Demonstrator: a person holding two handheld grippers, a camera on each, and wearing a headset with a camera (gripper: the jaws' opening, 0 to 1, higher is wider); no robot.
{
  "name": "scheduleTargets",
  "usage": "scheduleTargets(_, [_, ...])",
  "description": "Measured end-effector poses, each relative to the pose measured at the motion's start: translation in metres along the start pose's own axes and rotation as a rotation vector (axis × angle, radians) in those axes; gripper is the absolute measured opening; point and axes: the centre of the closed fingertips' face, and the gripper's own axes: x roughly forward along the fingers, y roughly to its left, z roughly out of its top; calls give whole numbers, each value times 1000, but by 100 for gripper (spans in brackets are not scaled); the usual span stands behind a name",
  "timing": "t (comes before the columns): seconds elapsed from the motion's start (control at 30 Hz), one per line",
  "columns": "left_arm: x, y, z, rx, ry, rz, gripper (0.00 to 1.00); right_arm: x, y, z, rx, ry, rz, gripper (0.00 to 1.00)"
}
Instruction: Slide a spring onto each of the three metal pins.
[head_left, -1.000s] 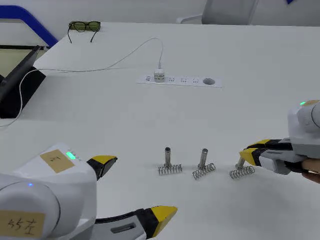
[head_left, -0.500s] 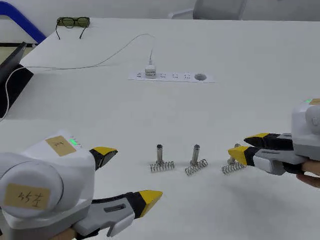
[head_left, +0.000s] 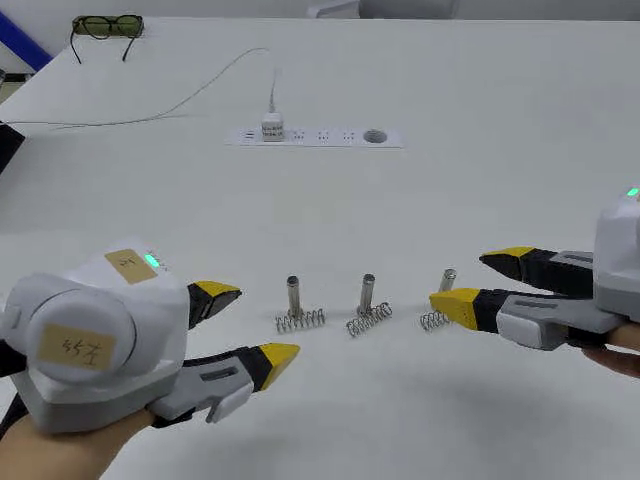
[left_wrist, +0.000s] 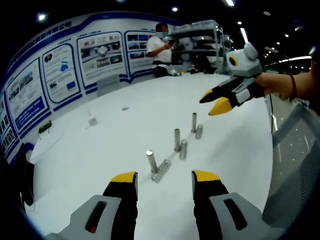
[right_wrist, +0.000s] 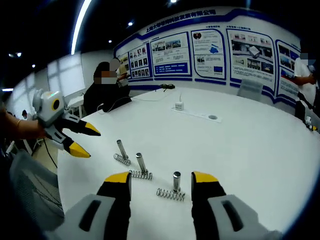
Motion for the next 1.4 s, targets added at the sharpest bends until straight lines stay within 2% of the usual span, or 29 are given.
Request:
scheduleTargets(0.13, [11, 2, -8, 15, 24, -15, 42, -4, 2, 3, -2, -21, 4, 49])
scheduleTargets(0.27, [21, 6, -12, -33, 18, -28, 36, -8, 7, 6, 6, -44, 21, 51])
scheduleTargets(0.33, [24, 7, -14, -31, 25, -32, 35, -10, 10, 6, 12, -51, 31, 53])
scheduleTargets(0.57, [38, 13, -24, 32, 64, -39, 33, -15, 18, -2, 25, -53, 48, 56])
scheduleTargets(0.83, [52, 10, -34, 105, 103, -85, 29, -18, 23, -17, 103, -50, 38, 56])
scheduleTargets(0.97, [56, 11, -36, 131, 109, -102, 27, -20, 23, -18, 122, -51, 28, 56])
scheduleTargets(1.1, [59, 9, -34, 134, 89, -126, 24, -22, 20, -22, 169, -46, 19, 56])
scheduleTargets(1.17, [59, 8, -33, 139, 84, -134, 22, -23, 18, -22, 173, -47, 10, 56])
scheduleTargets(1.27, [61, 8, -38, 147, 103, -142, 19, -25, 16, -23, 181, -47, -2, 56])
scheduleTargets(1.3, [61, 8, -35, 144, 88, -142, 18, -25, 15, -23, 181, -47, -4, 56])
scheduleTargets(1.4, [61, 8, -35, 145, 91, -143, 17, -27, 13, -22, 183, -49, -12, 56])
